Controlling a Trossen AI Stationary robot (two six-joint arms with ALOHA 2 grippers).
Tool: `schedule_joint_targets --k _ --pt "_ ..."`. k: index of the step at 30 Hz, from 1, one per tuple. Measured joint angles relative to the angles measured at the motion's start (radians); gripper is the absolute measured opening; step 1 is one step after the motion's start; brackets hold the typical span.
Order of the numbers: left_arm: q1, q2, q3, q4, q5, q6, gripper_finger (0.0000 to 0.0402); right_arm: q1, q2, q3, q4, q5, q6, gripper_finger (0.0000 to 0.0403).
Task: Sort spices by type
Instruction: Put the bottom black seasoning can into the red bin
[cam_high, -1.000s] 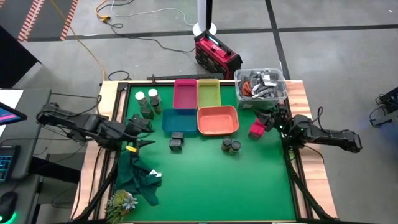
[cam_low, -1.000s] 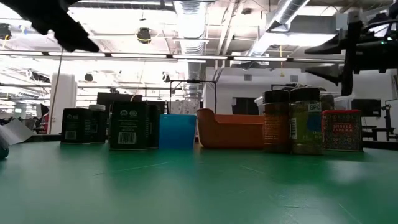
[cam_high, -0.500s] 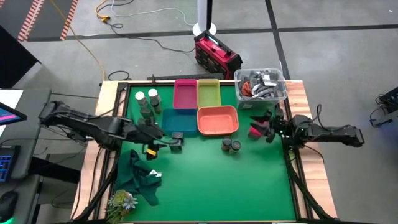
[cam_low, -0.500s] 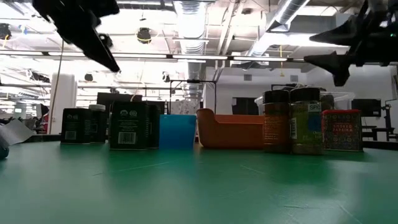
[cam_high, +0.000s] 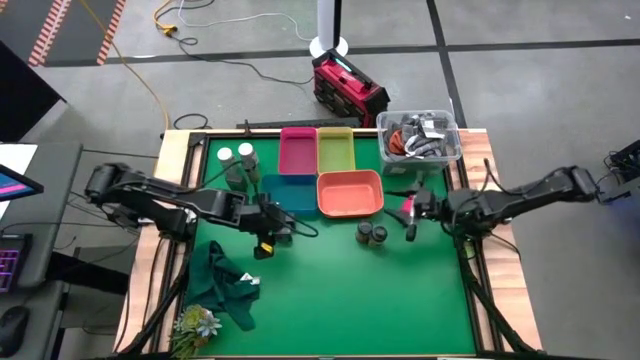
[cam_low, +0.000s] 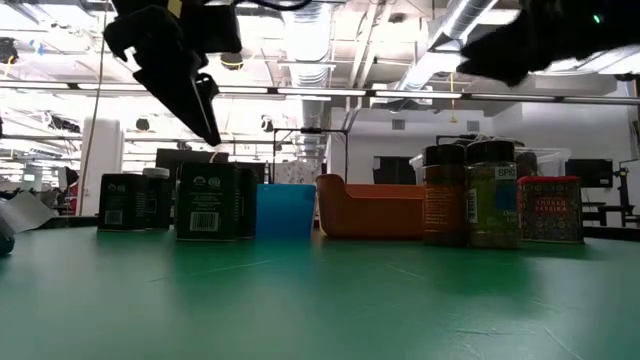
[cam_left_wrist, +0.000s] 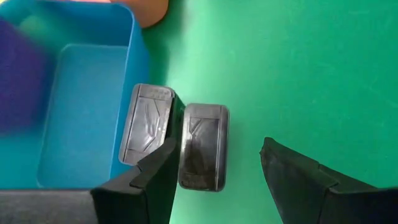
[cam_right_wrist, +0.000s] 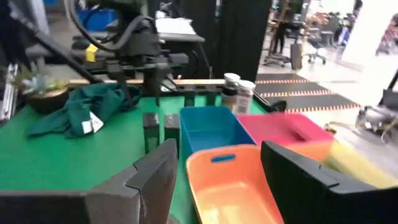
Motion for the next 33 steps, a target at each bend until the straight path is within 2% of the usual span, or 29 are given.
schedule_joint_targets --k 6,12,22,33 --pt "0.000 0.060 0.004 -0.026 -0.002 0.002 0.0215 0.022 0.273 0.175 0.000 0.000 -0.163 0.0260" --pt "0.000 0.075 0.004 -0.051 -0.033 -0.025 0.0215 -0.010 0.426 0.300 0.000 0.000 -0.278 0.0260" --pt "-0.003 0.074 0.003 -0.062 -0.028 -0.008 0.0215 -0.080 0.460 0.318 -0.015 -0.058 -0.274 0.0260" --pt "-0.021 0.074 0.002 -0.047 0.051 0.034 0.0215 -0.098 0.460 0.318 -0.042 -0.060 -0.240 0.0260"
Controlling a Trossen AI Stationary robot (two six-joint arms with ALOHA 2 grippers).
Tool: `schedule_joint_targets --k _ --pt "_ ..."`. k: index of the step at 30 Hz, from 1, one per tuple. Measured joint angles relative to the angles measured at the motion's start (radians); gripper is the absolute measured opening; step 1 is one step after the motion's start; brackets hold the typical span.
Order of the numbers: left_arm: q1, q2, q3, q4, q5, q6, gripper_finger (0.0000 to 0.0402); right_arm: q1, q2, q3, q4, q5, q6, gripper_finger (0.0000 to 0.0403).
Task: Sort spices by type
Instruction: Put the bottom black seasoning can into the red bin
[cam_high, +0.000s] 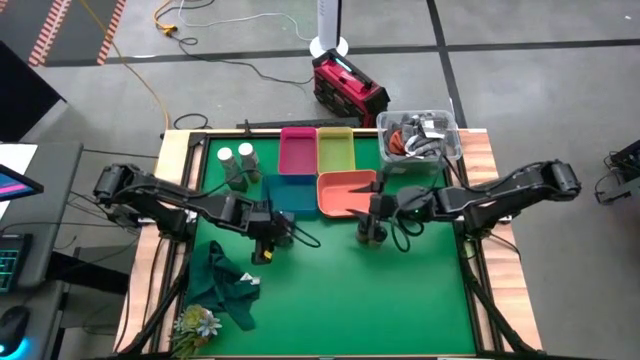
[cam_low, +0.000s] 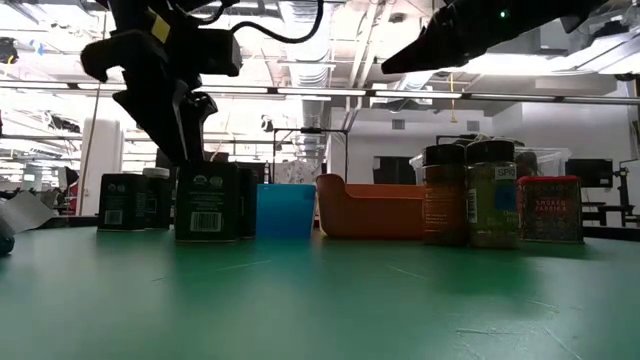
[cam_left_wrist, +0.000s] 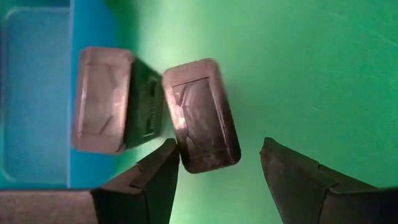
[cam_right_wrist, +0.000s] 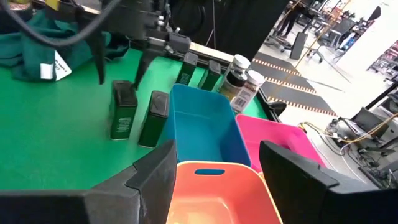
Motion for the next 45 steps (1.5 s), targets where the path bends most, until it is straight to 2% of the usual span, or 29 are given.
schedule_joint_targets --k 15,25,29,32,37,39,41,45 --pt "-0.002 0.001 0.000 0.054 -0.039 -0.191 0.0215 -0.028 0.000 0.000 -0.004 0.000 0.027 0.0260" --pt "-0.002 0.150 0.000 0.065 -0.022 -0.180 0.0215 -0.031 0.000 0.000 -0.005 0.000 0.036 0.0260" --pt "-0.002 0.168 0.000 0.082 -0.026 -0.168 0.0213 -0.031 0.000 0.000 -0.008 0.000 0.037 0.0260" --pt "0.003 0.158 0.000 0.093 -0.038 -0.164 0.0198 -0.031 0.000 0.000 -0.012 0.000 0.045 0.0260" --pt "0.023 0.133 0.000 0.092 -0.047 -0.157 0.0143 -0.031 0.000 0.000 -0.013 0.000 0.045 0.0260" --pt "0.029 0.125 0.000 0.091 -0.028 -0.152 0.0121 -0.031 0.000 0.000 -0.016 0.000 0.050 0.0260" --pt "0.036 0.114 0.000 0.092 0.009 -0.144 0.0114 -0.031 0.000 0.000 -0.017 0.000 0.053 0.0260" --pt "0.063 0.083 0.003 0.087 0.162 -0.113 0.0114 -0.031 0.000 0.000 -0.020 0.000 0.055 0.0260"
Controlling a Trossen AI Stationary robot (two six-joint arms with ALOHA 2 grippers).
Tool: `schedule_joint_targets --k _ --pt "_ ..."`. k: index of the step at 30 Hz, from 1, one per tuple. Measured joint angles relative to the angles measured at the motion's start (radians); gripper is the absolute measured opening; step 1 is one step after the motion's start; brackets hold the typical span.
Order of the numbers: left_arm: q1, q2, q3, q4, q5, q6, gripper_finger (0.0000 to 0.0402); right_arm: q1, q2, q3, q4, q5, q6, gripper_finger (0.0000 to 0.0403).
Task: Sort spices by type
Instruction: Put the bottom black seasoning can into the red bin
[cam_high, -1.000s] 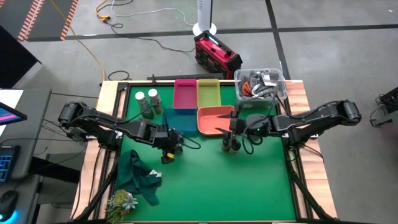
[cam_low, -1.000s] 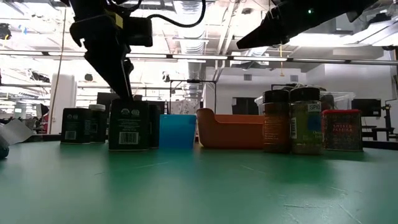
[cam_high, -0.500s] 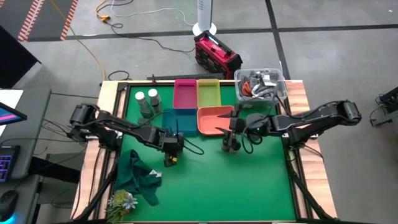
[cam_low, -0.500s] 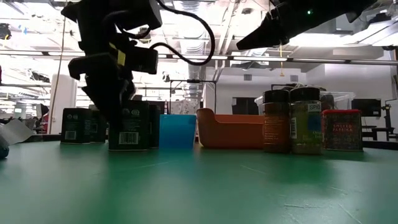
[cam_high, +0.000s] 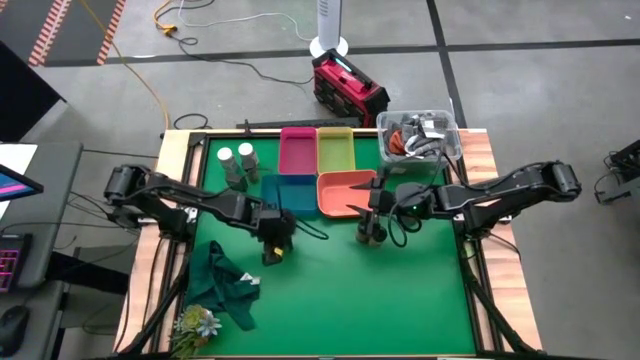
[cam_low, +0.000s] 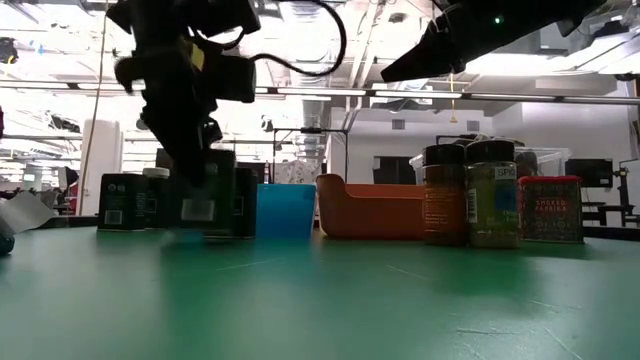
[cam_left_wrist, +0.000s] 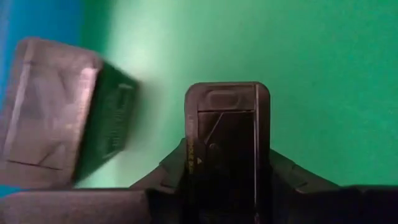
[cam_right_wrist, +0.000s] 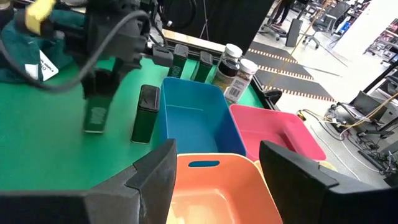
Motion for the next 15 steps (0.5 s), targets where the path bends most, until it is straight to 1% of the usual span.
schedule_joint_targets --k 2,6,12,15 --pt "0.013 -0.021 0.019 -0.010 0.039 0.016 0.0115 -0.001 0.000 0.000 0.001 0.000 0.000 0.0260" --pt "0.039 -0.075 0.069 -0.011 0.038 0.080 0.0126 0.000 0.000 0.000 0.000 0.000 0.000 0.0260" --pt "0.120 -0.124 0.133 -0.014 -0.109 0.177 0.0125 0.000 0.000 0.000 -0.002 0.000 0.024 0.0260" --pt "0.191 -0.119 0.146 -0.056 -0.120 0.214 0.0125 0.000 0.000 0.000 -0.003 0.000 0.042 0.0260"
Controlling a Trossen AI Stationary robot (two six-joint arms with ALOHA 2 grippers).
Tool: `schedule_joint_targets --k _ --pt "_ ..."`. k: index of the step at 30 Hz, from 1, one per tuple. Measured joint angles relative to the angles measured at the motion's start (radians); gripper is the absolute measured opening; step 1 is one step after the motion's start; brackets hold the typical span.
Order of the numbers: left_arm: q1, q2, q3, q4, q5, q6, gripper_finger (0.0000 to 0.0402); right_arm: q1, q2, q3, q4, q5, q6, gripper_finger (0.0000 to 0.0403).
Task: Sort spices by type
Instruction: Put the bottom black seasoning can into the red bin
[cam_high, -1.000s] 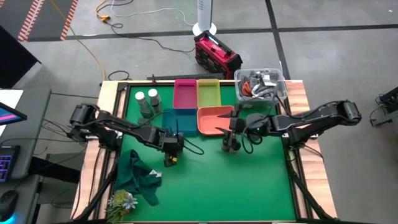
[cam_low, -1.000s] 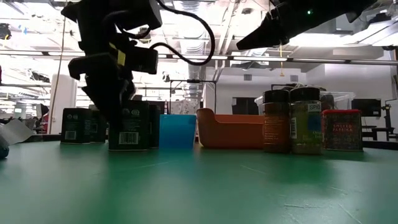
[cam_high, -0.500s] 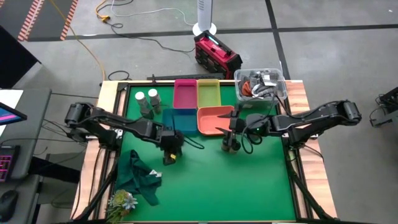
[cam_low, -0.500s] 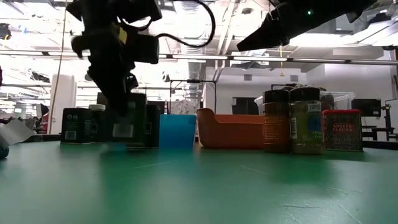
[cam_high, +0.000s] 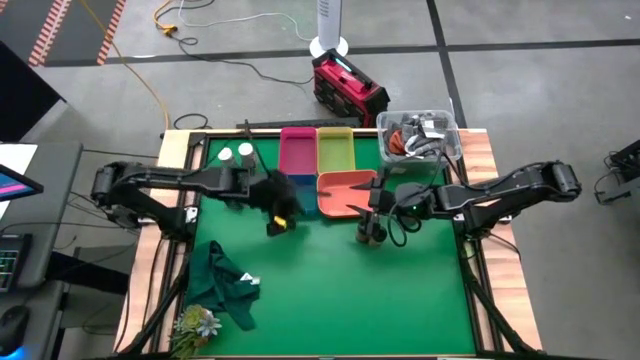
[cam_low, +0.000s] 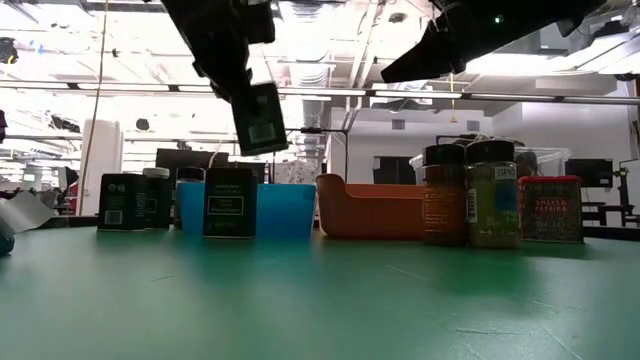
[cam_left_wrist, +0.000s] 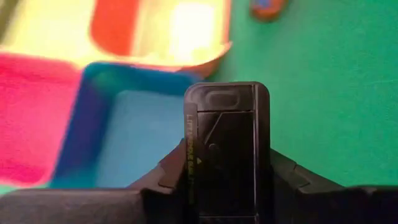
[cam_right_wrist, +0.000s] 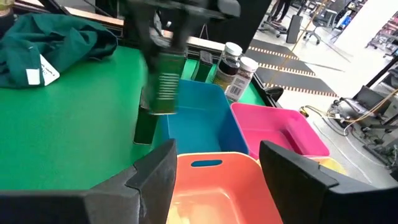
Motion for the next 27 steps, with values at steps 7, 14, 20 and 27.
schedule_joint_targets --k 7,14,20,27 --pt "0.198 0.018 0.003 0.017 -0.041 0.069 0.0125 -0.021 0.000 0.000 -0.012 -0.001 0.034 0.0260" --pt "0.333 0.039 0.013 -0.034 0.033 0.153 0.0125 -0.026 0.000 0.000 -0.042 -0.023 0.045 0.0260" --pt "0.305 0.037 0.017 -0.109 0.045 0.233 0.0125 -0.039 0.000 0.000 -0.051 -0.023 0.047 0.0260" --pt "0.241 0.047 0.016 -0.181 0.041 0.279 0.0125 -0.045 0.000 0.000 -0.067 -0.023 0.060 0.0260"
